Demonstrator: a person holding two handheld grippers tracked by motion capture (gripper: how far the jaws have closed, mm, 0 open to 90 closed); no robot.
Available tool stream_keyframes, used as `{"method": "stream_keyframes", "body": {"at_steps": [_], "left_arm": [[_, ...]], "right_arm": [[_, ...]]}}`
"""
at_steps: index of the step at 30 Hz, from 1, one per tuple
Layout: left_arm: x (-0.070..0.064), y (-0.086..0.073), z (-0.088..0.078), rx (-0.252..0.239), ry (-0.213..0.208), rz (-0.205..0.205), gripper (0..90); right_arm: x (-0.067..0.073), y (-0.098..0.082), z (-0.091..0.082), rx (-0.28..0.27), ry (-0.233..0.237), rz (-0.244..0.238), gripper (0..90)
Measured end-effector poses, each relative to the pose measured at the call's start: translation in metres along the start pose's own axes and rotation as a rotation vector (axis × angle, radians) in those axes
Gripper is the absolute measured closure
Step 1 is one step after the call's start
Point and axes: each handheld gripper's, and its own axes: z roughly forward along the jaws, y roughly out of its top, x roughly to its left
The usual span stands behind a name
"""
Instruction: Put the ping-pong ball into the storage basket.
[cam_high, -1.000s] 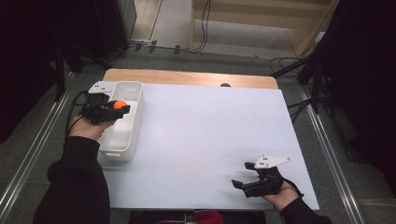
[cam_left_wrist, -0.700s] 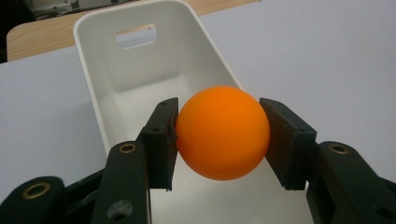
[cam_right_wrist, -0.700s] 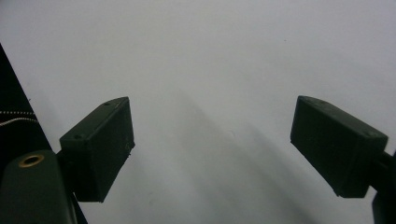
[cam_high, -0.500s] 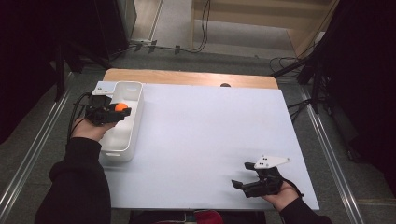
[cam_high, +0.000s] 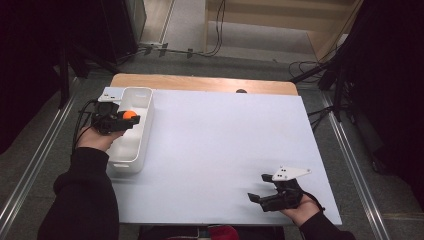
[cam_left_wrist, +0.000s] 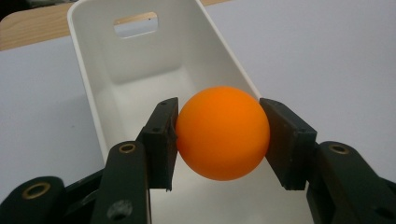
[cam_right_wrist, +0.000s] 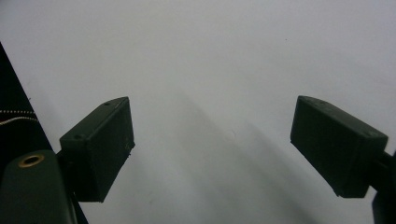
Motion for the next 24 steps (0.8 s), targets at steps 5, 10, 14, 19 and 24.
{"method": "stream_keyframes", "body": {"at_steps": [5,10,14,19,24], "left_arm": [[0.000,0.000,0.000,-0.001,-0.006,-0.005,46.7],[0.001,0.003,-0.005,-0.016,-0.030,-0.028,40.2],[-0.002,0.007,-0.010,-0.030,-0.062,-0.039,34.6],[-0.010,0.012,-0.015,-0.030,-0.100,-0.026,30.1],[-0.021,0.016,-0.017,-0.042,-0.122,0.005,30.0]], "right_arm": [[0.000,0.000,0.000,0.000,0.000,0.001,12.2],[-0.001,0.000,0.000,-0.003,-0.003,-0.004,12.2],[-0.001,0.001,0.001,-0.002,-0.003,-0.002,12.2],[-0.001,0.000,0.000,-0.003,-0.006,-0.004,12.2],[-0.001,0.000,0.000,-0.003,-0.004,-0.002,12.2]]}}
